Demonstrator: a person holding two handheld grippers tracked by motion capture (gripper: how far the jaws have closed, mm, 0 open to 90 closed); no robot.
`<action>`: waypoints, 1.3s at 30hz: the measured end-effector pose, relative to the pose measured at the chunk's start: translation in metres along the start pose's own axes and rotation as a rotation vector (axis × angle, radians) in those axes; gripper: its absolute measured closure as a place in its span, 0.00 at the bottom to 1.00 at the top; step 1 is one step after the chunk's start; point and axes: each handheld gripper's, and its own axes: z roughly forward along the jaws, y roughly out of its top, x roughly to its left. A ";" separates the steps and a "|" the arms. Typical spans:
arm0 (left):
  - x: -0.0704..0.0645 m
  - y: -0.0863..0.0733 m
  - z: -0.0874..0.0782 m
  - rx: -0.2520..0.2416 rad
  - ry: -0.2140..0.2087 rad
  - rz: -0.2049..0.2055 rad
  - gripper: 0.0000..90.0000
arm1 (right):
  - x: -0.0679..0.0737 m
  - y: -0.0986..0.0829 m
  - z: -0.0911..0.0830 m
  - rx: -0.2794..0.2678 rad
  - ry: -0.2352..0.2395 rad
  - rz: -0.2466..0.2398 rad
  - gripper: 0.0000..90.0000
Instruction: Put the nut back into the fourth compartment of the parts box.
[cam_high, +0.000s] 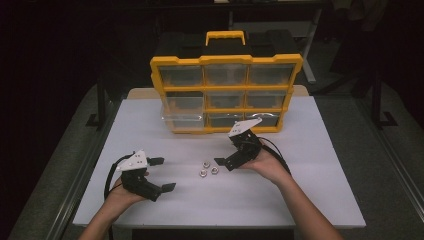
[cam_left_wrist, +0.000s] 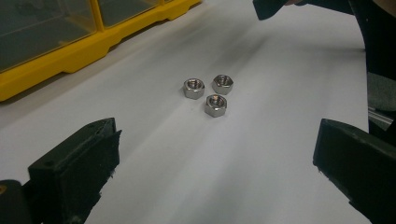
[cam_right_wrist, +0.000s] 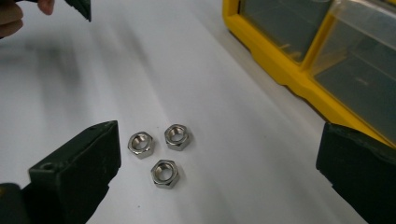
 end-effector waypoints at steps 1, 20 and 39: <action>0.000 0.000 0.000 -0.001 -0.001 0.005 0.01 | 0.001 0.000 0.001 0.002 0.002 0.000 0.03; 0.001 -0.001 0.000 0.004 -0.002 0.009 0.01 | 0.008 -0.002 0.022 0.099 0.057 -0.039 0.23; 0.001 -0.002 -0.001 -0.006 0.001 0.003 0.01 | 0.014 -0.010 0.040 0.166 0.110 -0.120 0.54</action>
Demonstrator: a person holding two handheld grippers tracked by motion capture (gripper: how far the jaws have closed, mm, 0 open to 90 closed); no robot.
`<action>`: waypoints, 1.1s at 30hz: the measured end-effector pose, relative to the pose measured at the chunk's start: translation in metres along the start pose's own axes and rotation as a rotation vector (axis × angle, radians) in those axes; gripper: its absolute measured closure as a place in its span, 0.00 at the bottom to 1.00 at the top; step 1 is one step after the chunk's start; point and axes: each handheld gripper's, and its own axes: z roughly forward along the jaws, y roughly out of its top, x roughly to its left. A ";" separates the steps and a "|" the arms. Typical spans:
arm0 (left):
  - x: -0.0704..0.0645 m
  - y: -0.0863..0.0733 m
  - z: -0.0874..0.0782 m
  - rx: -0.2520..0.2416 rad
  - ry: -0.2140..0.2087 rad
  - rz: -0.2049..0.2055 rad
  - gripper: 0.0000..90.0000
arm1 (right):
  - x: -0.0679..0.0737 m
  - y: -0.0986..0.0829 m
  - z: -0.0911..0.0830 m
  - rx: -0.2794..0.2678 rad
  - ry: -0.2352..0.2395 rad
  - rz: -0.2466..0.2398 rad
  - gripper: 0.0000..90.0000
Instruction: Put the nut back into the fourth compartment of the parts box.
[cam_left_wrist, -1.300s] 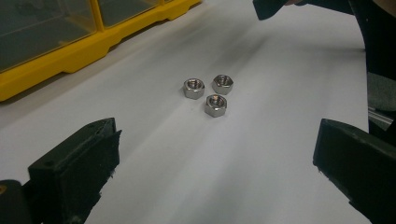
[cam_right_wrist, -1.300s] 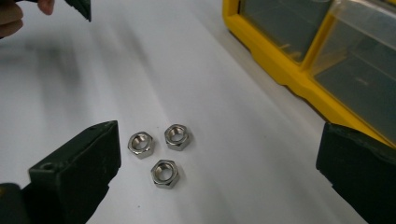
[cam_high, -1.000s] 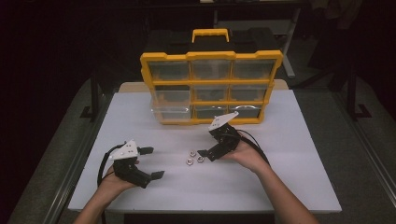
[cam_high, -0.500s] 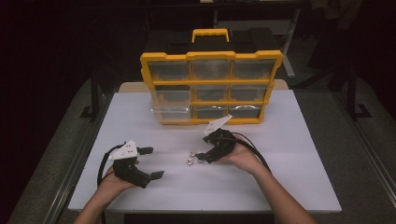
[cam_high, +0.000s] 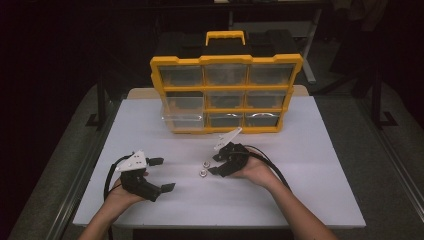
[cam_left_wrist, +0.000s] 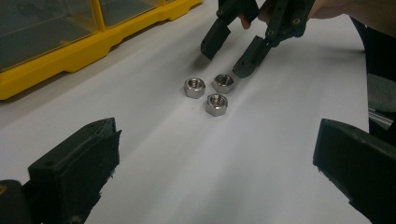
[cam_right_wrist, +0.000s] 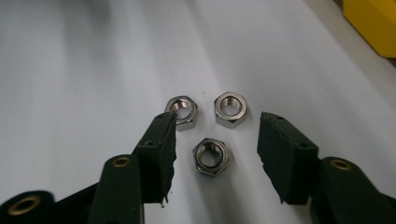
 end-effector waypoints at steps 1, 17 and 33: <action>0.000 0.000 0.000 0.000 0.001 0.000 0.01 | 0.000 0.000 0.001 0.004 0.010 0.000 0.56; 0.000 -0.001 0.000 0.006 -0.003 -0.001 0.01 | -0.001 -0.004 0.016 0.050 0.002 -0.055 0.70; 0.000 -0.002 0.001 -0.004 0.006 0.011 0.01 | 0.003 -0.007 0.018 0.064 -0.017 -0.075 0.76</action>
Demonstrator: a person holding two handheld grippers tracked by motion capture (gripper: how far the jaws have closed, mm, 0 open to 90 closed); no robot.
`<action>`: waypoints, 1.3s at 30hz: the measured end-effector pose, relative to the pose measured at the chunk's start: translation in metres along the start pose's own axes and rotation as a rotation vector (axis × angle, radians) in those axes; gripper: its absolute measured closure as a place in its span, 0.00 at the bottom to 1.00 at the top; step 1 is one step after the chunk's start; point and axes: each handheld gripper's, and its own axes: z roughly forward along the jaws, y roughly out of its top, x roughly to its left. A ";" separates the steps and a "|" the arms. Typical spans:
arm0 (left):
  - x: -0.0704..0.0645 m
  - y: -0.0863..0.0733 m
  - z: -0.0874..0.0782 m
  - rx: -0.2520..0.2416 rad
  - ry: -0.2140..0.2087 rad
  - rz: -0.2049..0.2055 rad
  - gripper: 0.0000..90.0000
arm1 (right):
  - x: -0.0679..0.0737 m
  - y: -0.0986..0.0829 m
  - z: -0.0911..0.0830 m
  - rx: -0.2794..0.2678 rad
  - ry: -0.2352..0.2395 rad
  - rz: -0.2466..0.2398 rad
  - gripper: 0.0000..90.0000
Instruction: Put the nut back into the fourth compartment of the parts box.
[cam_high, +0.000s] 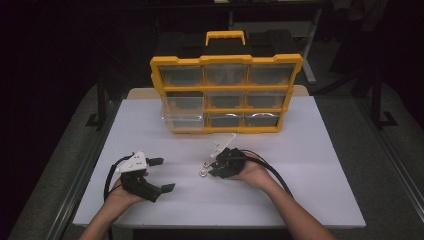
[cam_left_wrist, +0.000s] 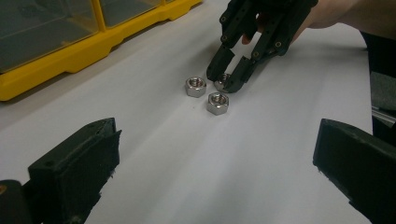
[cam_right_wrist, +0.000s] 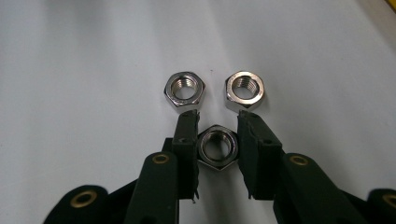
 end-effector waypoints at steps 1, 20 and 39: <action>0.000 0.000 0.000 -0.003 0.000 -0.001 0.01 | 0.000 0.000 0.000 -0.001 0.000 -0.001 0.76; 0.003 -0.007 0.001 0.005 -0.005 0.027 0.01 | -0.005 0.004 -0.021 0.002 0.007 0.102 0.76; 0.001 -0.008 0.003 -0.001 -0.010 0.004 0.01 | -0.016 0.011 -0.050 -0.027 -0.030 0.158 0.76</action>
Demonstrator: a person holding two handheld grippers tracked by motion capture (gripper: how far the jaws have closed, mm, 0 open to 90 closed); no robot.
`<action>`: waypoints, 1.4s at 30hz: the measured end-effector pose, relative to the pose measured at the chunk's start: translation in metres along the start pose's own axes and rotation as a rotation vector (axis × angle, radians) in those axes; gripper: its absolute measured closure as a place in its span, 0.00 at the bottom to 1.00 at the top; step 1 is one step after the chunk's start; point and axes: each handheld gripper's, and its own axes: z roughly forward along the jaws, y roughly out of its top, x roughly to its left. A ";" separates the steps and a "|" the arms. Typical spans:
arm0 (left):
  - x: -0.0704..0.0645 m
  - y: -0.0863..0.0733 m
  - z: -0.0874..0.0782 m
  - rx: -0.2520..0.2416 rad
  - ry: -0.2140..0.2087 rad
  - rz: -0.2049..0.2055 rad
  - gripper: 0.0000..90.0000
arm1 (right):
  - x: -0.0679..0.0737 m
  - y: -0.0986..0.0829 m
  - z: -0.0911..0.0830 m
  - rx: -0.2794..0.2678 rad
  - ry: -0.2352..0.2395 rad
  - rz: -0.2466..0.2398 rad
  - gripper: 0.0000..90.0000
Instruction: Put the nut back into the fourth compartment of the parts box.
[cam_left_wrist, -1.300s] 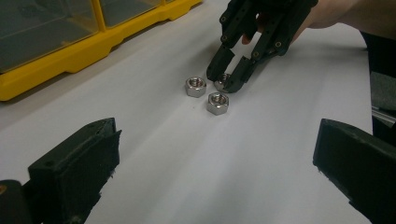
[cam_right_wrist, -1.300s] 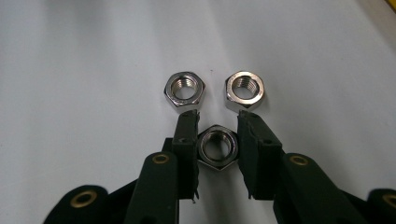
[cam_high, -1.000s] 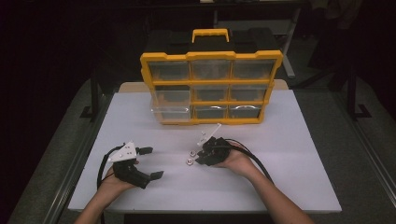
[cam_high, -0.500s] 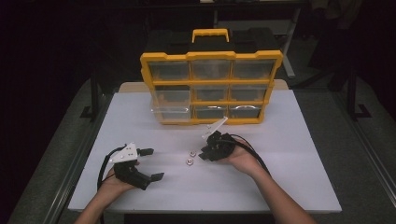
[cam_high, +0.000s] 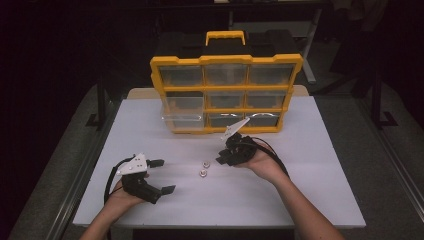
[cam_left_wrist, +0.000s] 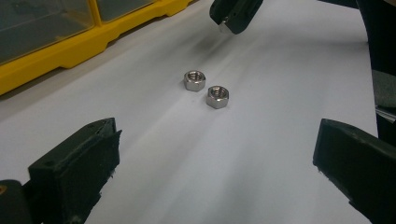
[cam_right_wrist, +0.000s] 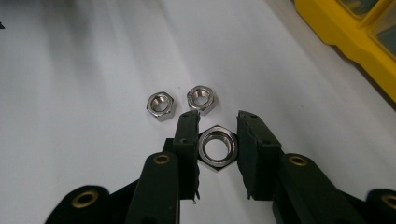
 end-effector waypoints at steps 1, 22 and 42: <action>0.000 0.000 0.000 -0.002 0.000 -0.003 0.01 | 0.000 0.002 -0.001 0.000 0.001 0.001 0.76; 0.000 0.001 -0.004 -0.009 -0.001 0.002 0.01 | -0.001 0.038 -0.031 -0.037 -0.014 -0.008 0.76; 0.000 0.001 -0.004 -0.008 0.009 0.011 0.01 | -0.009 0.068 -0.060 -0.081 -0.031 -0.003 0.76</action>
